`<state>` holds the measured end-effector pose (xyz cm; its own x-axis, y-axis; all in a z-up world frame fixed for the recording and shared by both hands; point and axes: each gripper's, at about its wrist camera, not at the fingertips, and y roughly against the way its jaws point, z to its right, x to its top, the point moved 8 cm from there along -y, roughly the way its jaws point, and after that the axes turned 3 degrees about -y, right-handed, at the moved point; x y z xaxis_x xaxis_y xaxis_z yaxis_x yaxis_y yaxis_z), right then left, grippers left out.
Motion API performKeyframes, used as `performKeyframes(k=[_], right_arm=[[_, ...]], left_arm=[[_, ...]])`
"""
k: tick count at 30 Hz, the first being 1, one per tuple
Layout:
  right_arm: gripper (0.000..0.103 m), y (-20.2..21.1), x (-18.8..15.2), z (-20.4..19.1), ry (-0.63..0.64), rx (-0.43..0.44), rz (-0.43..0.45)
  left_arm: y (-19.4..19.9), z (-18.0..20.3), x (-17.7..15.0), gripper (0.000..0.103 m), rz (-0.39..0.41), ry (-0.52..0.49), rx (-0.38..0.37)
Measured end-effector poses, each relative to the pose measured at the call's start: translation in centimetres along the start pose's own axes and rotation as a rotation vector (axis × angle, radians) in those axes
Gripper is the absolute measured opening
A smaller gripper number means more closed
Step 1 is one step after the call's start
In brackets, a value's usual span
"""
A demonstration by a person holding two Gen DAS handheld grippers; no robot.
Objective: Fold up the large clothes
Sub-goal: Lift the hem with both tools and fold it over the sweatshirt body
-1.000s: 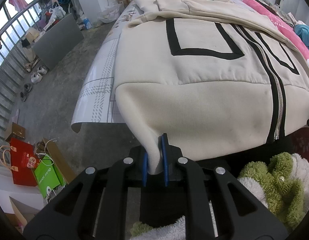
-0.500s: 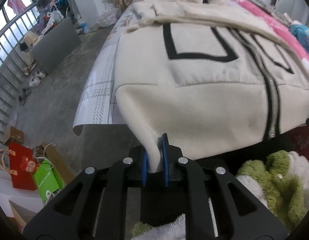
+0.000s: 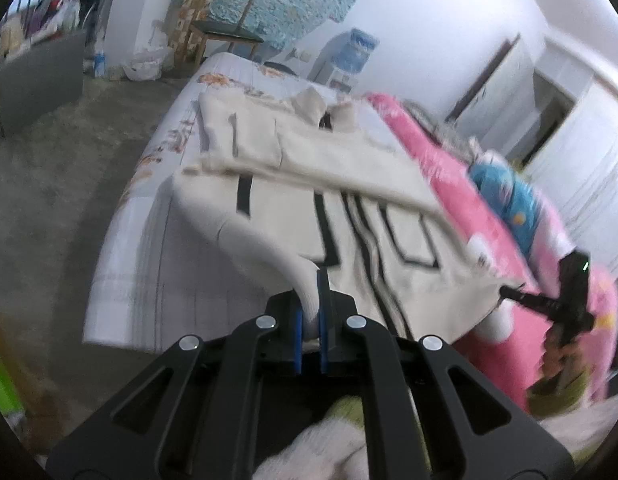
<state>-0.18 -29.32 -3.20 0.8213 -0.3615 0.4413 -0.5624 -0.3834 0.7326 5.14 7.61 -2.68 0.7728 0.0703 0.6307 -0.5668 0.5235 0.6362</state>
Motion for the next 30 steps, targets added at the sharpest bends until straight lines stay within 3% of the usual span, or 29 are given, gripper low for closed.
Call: performKeyframes(k=[5,12,20,23,27,29,30], right_arm=[[0.006,-0.7,5.5,0.6,-0.082,0.058,0.084],[0.006,-5.7,11.1,3.1,-0.187,0.085,0.104],[0.006,-11.6,13.8,6.8,-0.298,0.086,0.065],[0.006,-12.7,14.2,7.9,-0.332,0.087,0.058],[0.009,-11.8,15.1,9.7,-0.392,0.107,0.111],[0.033,-10.8,15.3,10.5,-0.397,0.082,0.143],[0.038,-10.1,15.3,10.7,-0.391,0.055,0.164]], left_arm=[[-2.7,-3.1,4.6,0.005,0.028,0.131,-0.032],[-8.3,-7.3,7.7,0.005,-0.009,0.244,-0.019],[-13.2,-10.4,8.5,0.006,-0.057,0.295,0.002],[-14.1,-11.1,8.3,0.006,-0.059,0.322,-0.014],[-13.7,-12.3,8.4,0.012,-0.028,0.358,-0.035],[-12.7,-13.1,8.7,0.021,0.013,0.383,-0.029],[-11.8,-13.8,9.0,0.026,0.051,0.391,-0.006]])
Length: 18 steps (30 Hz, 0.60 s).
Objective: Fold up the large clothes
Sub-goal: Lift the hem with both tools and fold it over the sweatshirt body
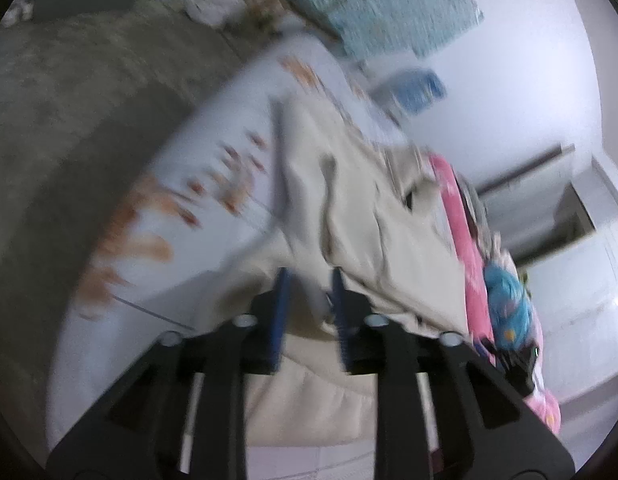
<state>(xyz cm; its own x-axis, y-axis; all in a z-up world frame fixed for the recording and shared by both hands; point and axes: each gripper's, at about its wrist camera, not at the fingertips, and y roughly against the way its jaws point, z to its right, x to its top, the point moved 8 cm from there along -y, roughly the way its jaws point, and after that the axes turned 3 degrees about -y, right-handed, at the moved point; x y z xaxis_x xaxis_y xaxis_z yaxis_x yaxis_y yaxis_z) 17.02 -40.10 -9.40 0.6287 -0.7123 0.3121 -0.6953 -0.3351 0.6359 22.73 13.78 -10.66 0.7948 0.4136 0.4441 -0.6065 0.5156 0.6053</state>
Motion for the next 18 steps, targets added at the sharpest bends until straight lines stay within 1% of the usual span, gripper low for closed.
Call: performKeyframes(k=[1,3,4,5,8,9,10,11,12,14,15,16,17,18], right_arm=[[0.043,0.7,0.0,0.0,0.018,-0.024,0.020],[0.047,1.5,-0.4,-0.2,0.063,-0.067,0.029],[0.051,1.9,-0.8,-0.2,0.088,-0.091,0.024],[0.055,2.1,-1.3,-0.3,0.113,-0.110,0.016],[0.057,2.5,-3.6,-0.3,0.234,-0.214,-0.046],[0.058,2.4,-4.4,-0.2,0.270,-0.245,-0.064],[0.058,2.4,-5.3,-0.2,0.319,-0.290,-0.079],[0.058,2.6,-5.7,-0.2,0.346,-0.309,-0.079],[0.058,2.7,-5.9,-0.2,0.376,-0.328,-0.075],[0.058,2.7,-6.4,-0.3,0.429,-0.366,-0.068],[0.058,2.6,-6.5,-0.4,0.459,-0.387,-0.067],[0.058,2.3,-6.7,-0.5,0.495,-0.410,-0.062],[0.054,2.2,-6.8,-0.5,0.520,-0.428,-0.058],[0.051,1.8,-6.9,-0.6,0.558,-0.460,-0.057]], left_arm=[[0.5,-0.3,0.3,0.027,0.020,0.002,0.006],[1.6,-0.9,0.6,0.028,0.039,-0.001,0.027],[2.0,-1.0,0.4,0.031,0.033,-0.015,0.045],[2.2,-1.0,0.1,0.036,0.024,-0.032,0.061],[2.1,-0.5,-2.1,0.045,-0.048,-0.127,0.152],[1.9,-0.3,-2.9,0.046,-0.075,-0.161,0.180],[1.5,-0.1,-4.0,0.047,-0.108,-0.206,0.234],[1.4,-0.3,-4.6,0.047,-0.122,-0.234,0.274],[1.2,-0.4,-5.3,0.047,-0.130,-0.272,0.331],[1.3,-0.2,-5.9,0.046,-0.107,-0.328,0.386],[1.2,-0.2,-5.9,0.046,-0.099,-0.337,0.405],[1.1,-0.1,-6.0,0.041,-0.088,-0.346,0.423],[0.9,0.1,-6.2,0.033,-0.084,-0.357,0.423],[0.7,0.2,-6.3,0.031,-0.077,-0.371,0.438]])
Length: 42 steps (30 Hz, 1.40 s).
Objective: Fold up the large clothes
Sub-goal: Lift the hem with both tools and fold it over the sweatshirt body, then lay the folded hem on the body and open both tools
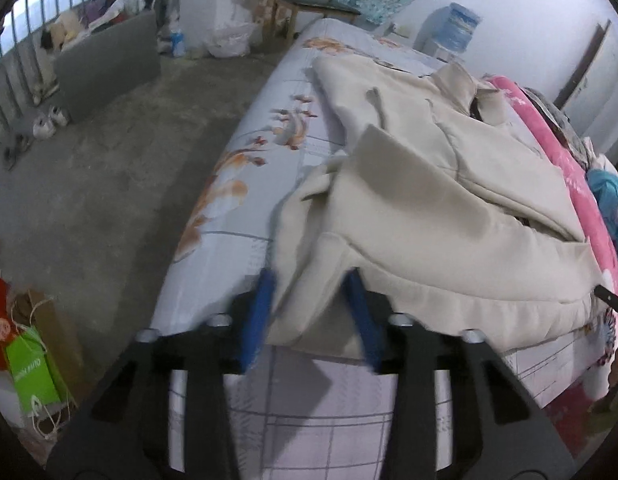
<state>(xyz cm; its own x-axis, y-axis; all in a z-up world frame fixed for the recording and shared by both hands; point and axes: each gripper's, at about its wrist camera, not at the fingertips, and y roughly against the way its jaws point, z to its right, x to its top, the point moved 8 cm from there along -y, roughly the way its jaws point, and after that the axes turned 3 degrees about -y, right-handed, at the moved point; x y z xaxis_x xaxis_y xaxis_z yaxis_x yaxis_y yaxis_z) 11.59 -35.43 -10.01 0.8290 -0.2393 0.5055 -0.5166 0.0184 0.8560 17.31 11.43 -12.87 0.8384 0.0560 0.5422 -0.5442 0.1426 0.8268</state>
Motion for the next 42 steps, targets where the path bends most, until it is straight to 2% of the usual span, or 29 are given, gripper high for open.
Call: performKeyframes(k=[2,4,6,9,11,13,15,16,17,19,20,21,23,25,28,32,33,35,38,39,40,41,42], right_arm=[[0.034,-0.3,-0.1,-0.8,0.062,-0.041,0.007],[0.019,-0.1,0.0,-1.3,0.064,-0.027,0.021],[0.016,1.6,0.5,-1.2,0.031,-0.005,0.064],[0.016,4.3,0.8,-0.9,-0.007,0.035,0.102],[0.015,5.7,0.3,-0.5,-0.034,0.065,0.092],[0.016,5.9,-0.4,-0.1,-0.061,0.086,0.071],[0.020,5.0,-1.5,0.7,-0.100,0.108,0.036],[0.027,4.1,-2.1,1.7,-0.129,0.092,0.015],[0.032,3.6,-2.2,2.5,-0.163,0.069,0.005],[0.036,3.5,-2.3,4.0,-0.255,0.086,-0.005],[0.036,4.1,-1.9,4.4,-0.297,0.122,0.021],[0.037,4.8,-1.5,4.5,-0.302,0.116,0.052],[0.048,6.3,-0.6,4.0,-0.253,0.051,0.122],[0.048,6.6,-0.2,2.3,-0.198,0.057,0.139],[0.049,5.6,-0.1,-2.4,-0.088,0.141,0.097],[0.050,2.8,-1.0,-9.5,0.062,0.248,0.009],[0.050,2.0,-1.3,-10.9,0.086,0.258,-0.016],[0.050,0.7,-2.1,-12.8,0.140,0.224,-0.042],[0.050,-1.3,-3.3,-14.1,0.230,0.145,-0.058],[0.046,-1.2,-3.3,-14.4,0.260,0.129,-0.034],[0.028,-1.0,-3.4,-14.9,0.286,0.136,-0.029],[0.004,-0.9,-3.4,-15.1,0.288,0.157,-0.037],[0.005,-0.9,-3.4,-15.2,0.283,0.162,-0.041]], left_arm=[[0.1,0.3,0.0,0.014,0.020,-0.039,0.042],[1.0,1.1,0.0,0.009,0.050,-0.080,0.055],[2.7,1.5,0.4,0.008,0.081,-0.105,0.050],[5.4,1.4,0.5,0.008,0.092,-0.089,-0.029],[7.1,1.0,-0.4,0.008,0.069,-0.080,-0.073],[7.5,0.7,-1.6,0.008,0.036,-0.071,-0.085],[6.4,0.3,-2.9,0.014,-0.020,-0.081,-0.071],[5.7,-0.2,-3.3,0.018,-0.039,-0.090,-0.030],[5.2,-1.3,-3.6,0.018,-0.039,-0.092,0.043],[5.9,-2.0,-2.9,0.026,0.011,-0.099,0.105],[6.3,-2.1,-2.5,0.029,0.033,-0.099,0.112],[7.1,-2.0,-1.9,0.030,0.070,-0.096,0.097],[8.2,-0.7,-0.9,0.032,0.132,-0.109,0.046],[8.2,1.7,-0.3,0.034,0.153,-0.147,-0.016],[6.9,6.0,0.0,0.035,0.125,-0.210,-0.122],[3.5,13.0,-1.0,0.035,0.038,-0.311,-0.239],[2.3,14.3,-1.3,0.035,0.004,-0.335,-0.240],[0.3,15.8,-1.8,0.035,-0.034,-0.372,-0.218],[-0.8,17.3,-2.5,0.033,0.022,-0.471,-0.131],[-0.8,17.7,-2.6,0.023,0.035,-0.489,-0.129],[-0.8,18.1,-2.8,0.011,0.037,-0.499,-0.146],[-0.7,18.2,-2.9,0.003,0.043,-0.511,-0.141],[-0.6,18.4,-2.9,0.002,0.055,-0.530,-0.126]])
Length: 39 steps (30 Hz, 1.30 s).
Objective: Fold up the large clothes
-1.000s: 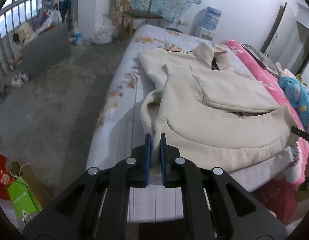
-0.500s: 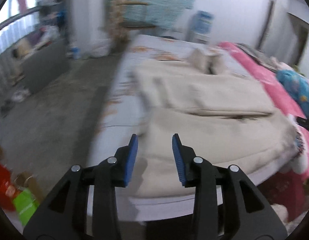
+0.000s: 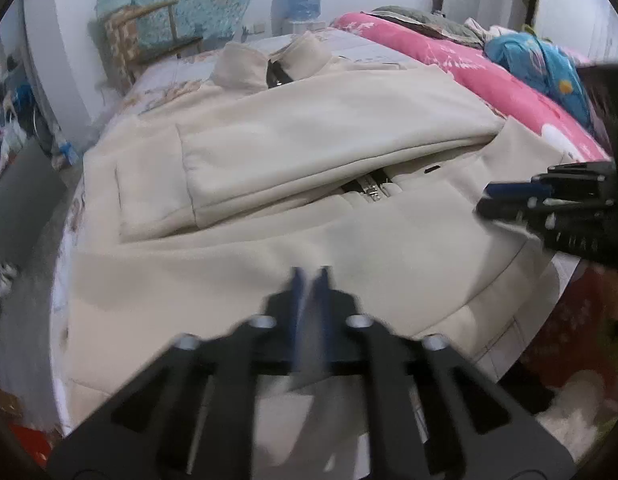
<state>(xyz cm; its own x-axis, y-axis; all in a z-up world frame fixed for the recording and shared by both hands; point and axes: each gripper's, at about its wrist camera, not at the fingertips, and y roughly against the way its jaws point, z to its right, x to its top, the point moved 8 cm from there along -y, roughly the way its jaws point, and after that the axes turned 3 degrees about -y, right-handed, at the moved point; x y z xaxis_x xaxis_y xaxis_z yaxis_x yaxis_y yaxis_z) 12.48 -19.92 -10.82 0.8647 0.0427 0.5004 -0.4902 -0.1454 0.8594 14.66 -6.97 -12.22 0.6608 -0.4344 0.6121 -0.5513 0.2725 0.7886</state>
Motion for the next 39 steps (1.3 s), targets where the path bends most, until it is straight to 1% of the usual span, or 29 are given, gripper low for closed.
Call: performKeyframes(k=[2,4,7,8,9,11,12,13,15,16,17,18,19,20,22,23,24,25,26,28,30,31,32,33,34,35,36,37,39], right_arm=[[0.004,0.5,0.2,0.2,0.000,-0.002,0.022],[0.003,1.8,1.2,0.2,-0.016,0.005,0.074],[0.003,2.5,2.8,0.4,-0.034,0.022,0.125],[0.003,2.2,3.1,0.5,-0.039,0.023,0.131],[0.003,1.4,3.2,0.7,-0.048,0.023,0.125],[0.003,-0.5,3.0,0.9,-0.064,0.023,0.103],[0.003,-1.6,2.6,1.0,-0.065,0.026,0.074],[0.003,-1.5,2.7,1.3,-0.073,0.038,0.101],[0.003,-1.2,2.6,1.8,-0.093,0.057,0.075],[0.005,-0.7,2.5,2.1,-0.104,0.061,0.081],[0.010,0.3,2.5,3.0,-0.123,0.062,0.101],[0.013,1.3,2.4,4.0,-0.142,0.049,0.120],[0.018,2.3,2.1,5.3,-0.168,0.025,0.142],[0.020,2.8,1.9,6.2,-0.186,0.003,0.153],[0.020,3.2,1.4,8.4,-0.225,-0.044,0.159],[0.020,2.9,1.0,9.7,-0.251,-0.074,0.148],[0.020,2.2,0.7,10.7,-0.267,-0.105,0.132],[0.019,1.2,0.4,11.7,-0.273,-0.160,0.115],[0.016,0.6,0.3,12.1,-0.273,-0.187,0.116],[0.016,0.7,0.7,12.2,-0.286,-0.195,0.144],[0.016,1.1,0.9,12.4,-0.334,-0.194,0.154],[0.019,1.5,0.9,12.4,-0.355,-0.192,0.162],[0.019,2.3,0.7,12.5,-0.373,-0.190,0.176],[0.020,3.1,0.4,12.2,-0.382,-0.171,0.191],[0.024,3.7,0.1,11.3,-0.367,-0.141,0.198],[0.034,4.2,0.0,10.2,-0.334,-0.117,0.204],[0.040,4.7,-0.3,9.3,-0.297,-0.108,0.211],[0.050,5.2,-1.0,7.8,-0.245,-0.099,0.218],[0.054,5.5,-2.0,5.3,-0.150,-0.080,0.220]], left_arm=[[0.7,-0.1,0.6,0.001,0.037,-0.023,0.022],[2.2,-0.6,1.9,0.001,0.095,-0.011,0.031],[3.0,-1.5,3.0,0.001,0.128,0.017,0.033],[2.7,-1.7,3.1,0.001,0.124,0.020,0.035],[1.8,-1.8,2.8,0.001,0.100,0.022,0.033],[-0.3,-1.6,1.7,0.002,0.038,0.027,0.012],[-0.8,-1.7,1.3,0.002,0.029,0.029,0.017],[-0.5,-1.6,1.3,0.003,0.046,0.020,0.028],[0.1,-1.7,1.2,0.004,0.032,0.013,0.026],[0.7,-2.1,1.2,0.009,0.031,0.026,0.014],[1.2,-2.5,1.1,0.013,0.039,0.041,0.007],[1.8,-3.2,1.0,0.014,0.052,0.065,0.003],[2.9,-4.3,0.8,0.016,0.066,0.098,0.005],[3.3,-5.0,0.6,0.017,0.073,0.121,0.009],[4.1,-7.5,-0.3,0.020,0.068,0.189,0.045],[3.9,-8.5,-1.0,0.023,0.049,0.215,0.068],[3.3,-9.6,-1.8,0.024,0.014,0.245,0.098],[2.7,-10.6,-2.6,0.024,-0.009,0.276,0.104],[2.8,-11.0,-2.7,0.024,0.010,0.295,0.082],[3.3,-11.5,-3.0,0.024,0.014,0.326,0.065],[3.9,-11.9,-3.2,0.027,0.013,0.325,0.082],[4.1,-11.9,-3.3,0.033,0.011,0.324,0.092],[4.6,-12.1,-3.4,0.039,0.009,0.328,0.106],[5.2,-12.2,-3.5,0.041,0.010,0.336,0.105],[5.9,-12.2,-3.7,0.044,0.011,0.343,0.092],[6.2,-12.1,-3.7,0.048,0.010,0.345,0.083],[6.6,-11.9,-3.8,0.052,0.008,0.345,0.076],[7.2,-11.5,-4.1,0.057,0.006,0.346,0.062],[7.4,-10.2,-4.5,0.064,-0.003,0.340,0.032]])
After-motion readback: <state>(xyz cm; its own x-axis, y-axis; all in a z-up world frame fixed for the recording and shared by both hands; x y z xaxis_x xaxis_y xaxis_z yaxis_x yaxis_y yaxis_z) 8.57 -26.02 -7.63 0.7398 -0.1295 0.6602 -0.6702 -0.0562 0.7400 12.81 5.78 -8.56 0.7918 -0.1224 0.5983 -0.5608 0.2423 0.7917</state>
